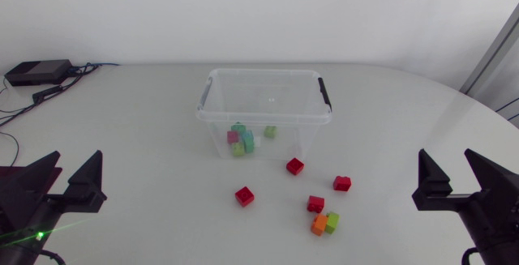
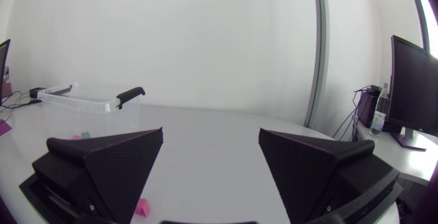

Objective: Pick up the duplo bricks and place them in the container

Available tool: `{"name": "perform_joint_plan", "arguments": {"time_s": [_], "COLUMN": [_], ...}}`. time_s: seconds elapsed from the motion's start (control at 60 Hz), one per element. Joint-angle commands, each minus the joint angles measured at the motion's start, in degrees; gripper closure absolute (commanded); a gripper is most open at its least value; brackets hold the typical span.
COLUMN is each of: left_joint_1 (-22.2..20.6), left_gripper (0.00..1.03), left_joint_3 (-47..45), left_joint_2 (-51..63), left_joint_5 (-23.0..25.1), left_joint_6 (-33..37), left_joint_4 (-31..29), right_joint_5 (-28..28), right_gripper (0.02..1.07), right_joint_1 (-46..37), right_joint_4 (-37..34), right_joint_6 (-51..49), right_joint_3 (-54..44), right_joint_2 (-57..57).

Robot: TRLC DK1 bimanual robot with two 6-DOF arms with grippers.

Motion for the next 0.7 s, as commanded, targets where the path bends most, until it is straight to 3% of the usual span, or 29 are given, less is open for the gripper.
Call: {"name": "perform_joint_plan", "arguments": {"time_s": [0.0, 0.4, 0.583, 0.683], "left_joint_1": [-0.1, -0.1, -0.5, -0.6], "left_gripper": [0.04, 0.04, 0.05, 0.05], "left_joint_3": [-1.1, -0.5, 6.9, 13.9], "left_joint_2": [-0.6, -0.7, 0.3, 5.9], "left_joint_5": [-0.1, -0.2, -0.1, 0.1], "left_joint_6": [-1.4, -0.3, -0.1, -0.1], "left_joint_4": [0.5, 1.6, -1.5, -4.5], "right_joint_5": [-0.3, -0.3, -0.4, -0.4], "right_gripper": [0.06, 0.06, 0.06, 0.06], "right_joint_1": [0.4, 1.2, 1.2, 1.3], "right_joint_4": [-0.4, -0.2, -0.4, -2.5], "right_joint_6": [0.8, 0.0, 0.0, 0.0], "right_joint_3": [-1.2, -1.1, 4.6, 12.7], "right_joint_2": [-0.3, -0.5, 0.2, 7.3]}}
